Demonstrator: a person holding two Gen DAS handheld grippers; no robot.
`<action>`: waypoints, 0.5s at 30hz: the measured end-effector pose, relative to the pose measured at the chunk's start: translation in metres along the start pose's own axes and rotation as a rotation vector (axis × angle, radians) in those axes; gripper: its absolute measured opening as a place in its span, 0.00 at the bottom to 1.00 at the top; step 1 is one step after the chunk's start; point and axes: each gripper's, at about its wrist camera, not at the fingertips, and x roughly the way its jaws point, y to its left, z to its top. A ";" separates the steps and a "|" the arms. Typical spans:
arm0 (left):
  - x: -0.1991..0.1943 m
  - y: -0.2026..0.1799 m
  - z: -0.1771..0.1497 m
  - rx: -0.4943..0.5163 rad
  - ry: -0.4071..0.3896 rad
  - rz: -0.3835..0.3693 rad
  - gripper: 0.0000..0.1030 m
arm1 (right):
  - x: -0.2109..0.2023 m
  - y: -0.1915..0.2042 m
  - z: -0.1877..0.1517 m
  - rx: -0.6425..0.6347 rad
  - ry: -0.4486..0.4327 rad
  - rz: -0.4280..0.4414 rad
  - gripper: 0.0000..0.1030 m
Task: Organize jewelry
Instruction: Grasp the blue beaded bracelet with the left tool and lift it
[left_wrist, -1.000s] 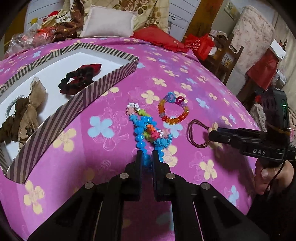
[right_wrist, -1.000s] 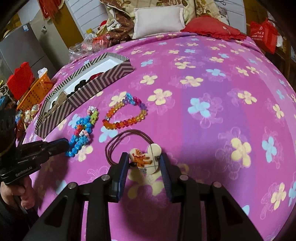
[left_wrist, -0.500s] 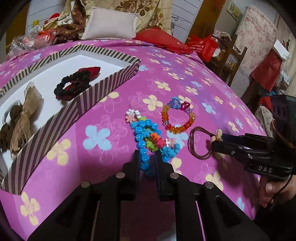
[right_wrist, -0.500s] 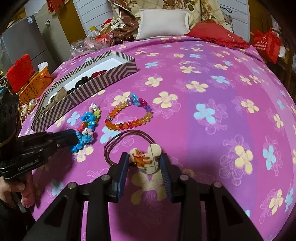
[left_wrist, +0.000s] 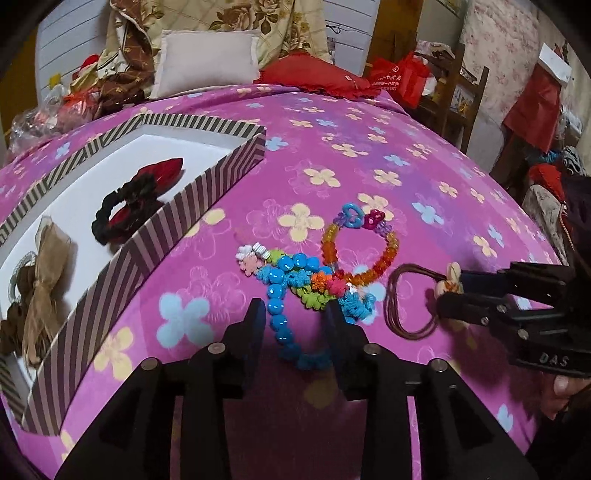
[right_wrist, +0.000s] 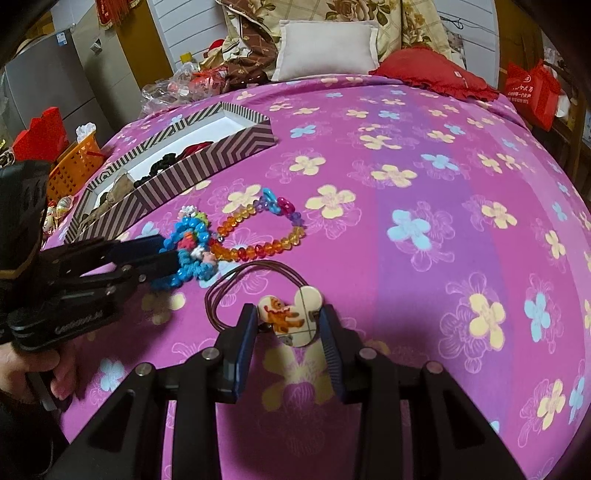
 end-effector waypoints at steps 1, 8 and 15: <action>0.000 0.000 0.000 0.003 0.000 0.006 0.33 | 0.000 0.000 0.000 0.000 0.000 0.001 0.35; -0.004 0.005 -0.004 -0.020 0.008 0.061 0.11 | 0.000 -0.001 0.000 0.001 0.001 0.001 0.35; -0.059 0.014 0.003 -0.079 -0.166 -0.102 0.11 | -0.013 -0.009 0.005 0.039 -0.050 -0.015 0.35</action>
